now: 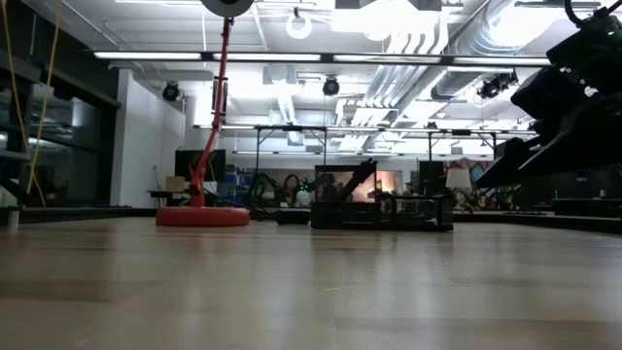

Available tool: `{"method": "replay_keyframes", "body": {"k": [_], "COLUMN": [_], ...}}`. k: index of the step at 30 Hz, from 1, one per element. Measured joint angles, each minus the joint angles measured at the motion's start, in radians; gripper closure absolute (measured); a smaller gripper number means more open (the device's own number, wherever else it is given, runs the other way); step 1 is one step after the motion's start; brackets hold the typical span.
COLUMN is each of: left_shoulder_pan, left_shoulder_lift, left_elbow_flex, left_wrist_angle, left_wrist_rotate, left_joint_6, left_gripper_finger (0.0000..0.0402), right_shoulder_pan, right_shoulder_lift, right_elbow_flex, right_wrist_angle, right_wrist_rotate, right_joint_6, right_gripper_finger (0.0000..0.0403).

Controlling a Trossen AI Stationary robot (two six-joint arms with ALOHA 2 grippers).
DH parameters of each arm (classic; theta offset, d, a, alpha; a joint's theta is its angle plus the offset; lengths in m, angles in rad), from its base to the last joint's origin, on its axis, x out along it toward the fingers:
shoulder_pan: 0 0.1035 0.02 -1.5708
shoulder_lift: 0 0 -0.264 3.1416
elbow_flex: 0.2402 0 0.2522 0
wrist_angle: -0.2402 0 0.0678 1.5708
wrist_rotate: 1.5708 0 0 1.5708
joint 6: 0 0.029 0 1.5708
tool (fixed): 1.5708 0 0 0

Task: Pick and place office supplies into organizer
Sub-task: Put the orange scissors into the black desk organizer

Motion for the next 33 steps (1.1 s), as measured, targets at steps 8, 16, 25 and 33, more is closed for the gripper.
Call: {"method": "replay_keyframes", "body": {"k": [8,16,25,33], "left_shoulder_pan": [0.000,0.000,0.001,-0.001], "left_shoulder_lift": [0.000,0.000,0.020,0.043], "left_elbow_flex": [0.000,0.000,0.000,-0.001], "left_wrist_angle": [-0.008,0.016,0.085,0.102], "left_wrist_rotate": [-0.015,-0.059,-0.066,-0.004], "left_joint_6": [-0.007,-0.022,-0.002,-0.025], "left_gripper_finger": [0.0289,0.0289,0.0289,0.0289], "right_shoulder_pan": [0.000,0.000,0.000,0.000], "right_shoulder_lift": [0.000,0.000,0.000,-0.002], "right_elbow_flex": [0.000,0.000,0.000,0.000], "right_wrist_angle": [0.000,0.000,-0.005,-0.017], "right_wrist_rotate": [0.000,0.000,0.000,0.000], "right_joint_6": [0.000,0.000,0.000,0.000], "right_gripper_finger": [0.0025,0.0025,0.0025,0.0025]}}
